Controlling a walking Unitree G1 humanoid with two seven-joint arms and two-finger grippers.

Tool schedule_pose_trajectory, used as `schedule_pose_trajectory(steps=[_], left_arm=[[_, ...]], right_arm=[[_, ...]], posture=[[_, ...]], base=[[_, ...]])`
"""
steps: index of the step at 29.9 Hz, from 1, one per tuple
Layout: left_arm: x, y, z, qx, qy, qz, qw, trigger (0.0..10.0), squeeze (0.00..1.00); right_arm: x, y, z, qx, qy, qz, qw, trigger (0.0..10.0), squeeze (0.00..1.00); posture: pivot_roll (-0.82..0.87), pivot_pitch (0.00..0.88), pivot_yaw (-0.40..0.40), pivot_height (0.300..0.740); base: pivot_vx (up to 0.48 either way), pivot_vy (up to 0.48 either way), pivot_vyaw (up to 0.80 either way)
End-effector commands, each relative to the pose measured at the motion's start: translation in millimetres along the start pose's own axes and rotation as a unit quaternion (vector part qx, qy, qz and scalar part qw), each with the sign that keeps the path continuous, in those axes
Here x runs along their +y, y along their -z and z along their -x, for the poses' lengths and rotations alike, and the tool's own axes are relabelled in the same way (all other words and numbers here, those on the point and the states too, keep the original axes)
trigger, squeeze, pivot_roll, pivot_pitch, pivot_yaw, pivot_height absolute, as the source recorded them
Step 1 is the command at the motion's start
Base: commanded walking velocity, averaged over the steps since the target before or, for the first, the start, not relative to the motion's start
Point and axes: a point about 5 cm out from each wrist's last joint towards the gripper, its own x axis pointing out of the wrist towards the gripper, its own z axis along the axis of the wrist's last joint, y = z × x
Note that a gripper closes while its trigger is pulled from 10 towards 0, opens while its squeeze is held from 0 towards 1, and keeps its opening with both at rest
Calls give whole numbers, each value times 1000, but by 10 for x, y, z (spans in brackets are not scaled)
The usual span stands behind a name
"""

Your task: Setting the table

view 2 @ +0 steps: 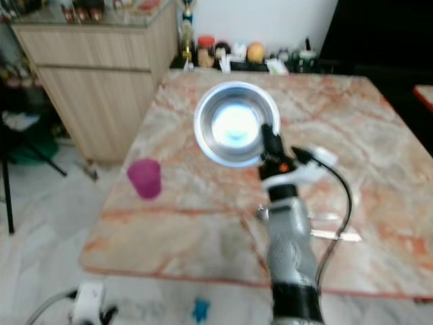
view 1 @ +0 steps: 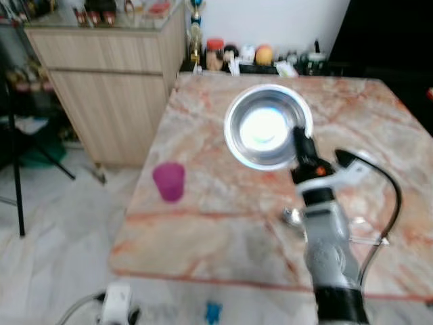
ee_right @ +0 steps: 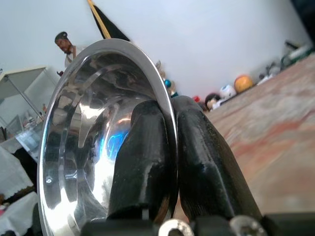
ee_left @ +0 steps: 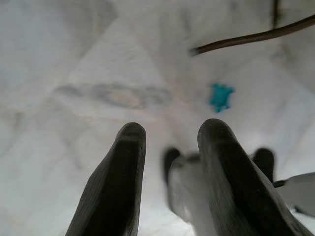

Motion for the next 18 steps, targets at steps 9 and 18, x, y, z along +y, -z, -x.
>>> schedule_pose_trajectory(steps=[9, 18], left_arm=[[56, 12, 7, 5, -8, -4, 1000, 10000, 0], [31, 14, 4, 7, -4, -7, 1000, 10000, 0]], right_arm=[[125, -23, -59, -4, -21, 1, 1000, 10000, 0], [118, -32, -46, -4, -18, 4, 1000, 10000, 0]], posture=[[65, 0, -23, 740], [53, 0, -21, 740]], base=[[0, -443, 0], [0, -442, 0]])
